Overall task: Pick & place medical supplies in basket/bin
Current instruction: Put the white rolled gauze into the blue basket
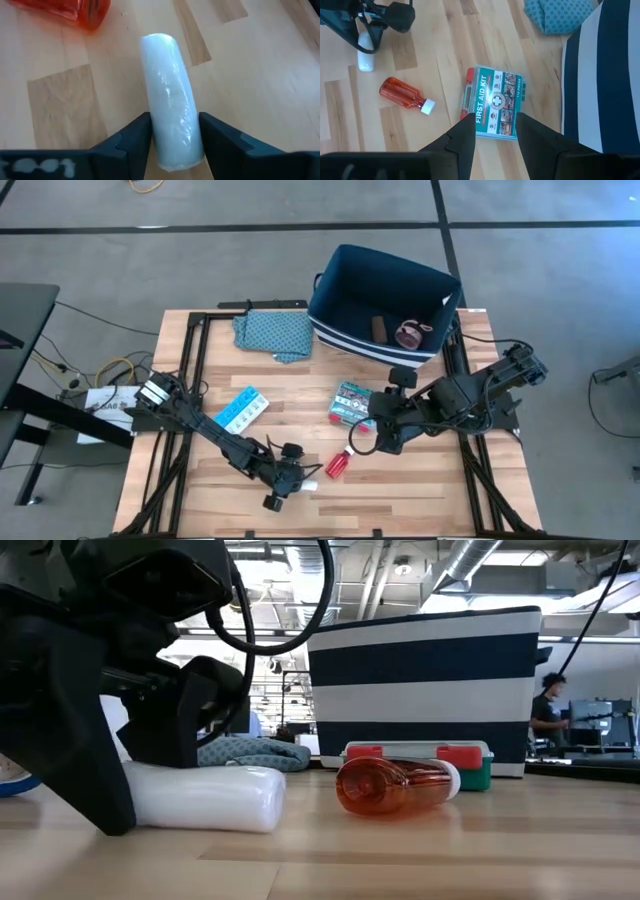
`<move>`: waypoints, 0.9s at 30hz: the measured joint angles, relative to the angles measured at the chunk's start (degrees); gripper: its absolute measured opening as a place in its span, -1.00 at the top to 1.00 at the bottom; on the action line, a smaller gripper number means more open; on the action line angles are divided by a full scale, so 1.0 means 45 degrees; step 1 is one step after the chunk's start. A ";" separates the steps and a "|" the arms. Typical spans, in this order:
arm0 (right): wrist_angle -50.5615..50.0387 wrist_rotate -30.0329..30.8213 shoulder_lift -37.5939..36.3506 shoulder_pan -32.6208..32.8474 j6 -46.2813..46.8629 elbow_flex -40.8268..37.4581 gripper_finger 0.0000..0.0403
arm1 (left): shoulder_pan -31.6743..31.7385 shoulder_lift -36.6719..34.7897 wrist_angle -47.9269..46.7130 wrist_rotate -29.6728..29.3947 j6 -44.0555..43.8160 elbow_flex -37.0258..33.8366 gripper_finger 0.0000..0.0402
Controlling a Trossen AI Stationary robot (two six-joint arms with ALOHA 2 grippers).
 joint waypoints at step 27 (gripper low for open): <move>-0.2483 0.2142 -0.2220 0.0850 0.2873 -0.0005 0.34 | 0.4908 -0.2899 -0.1251 -0.6037 0.8448 0.7237 0.81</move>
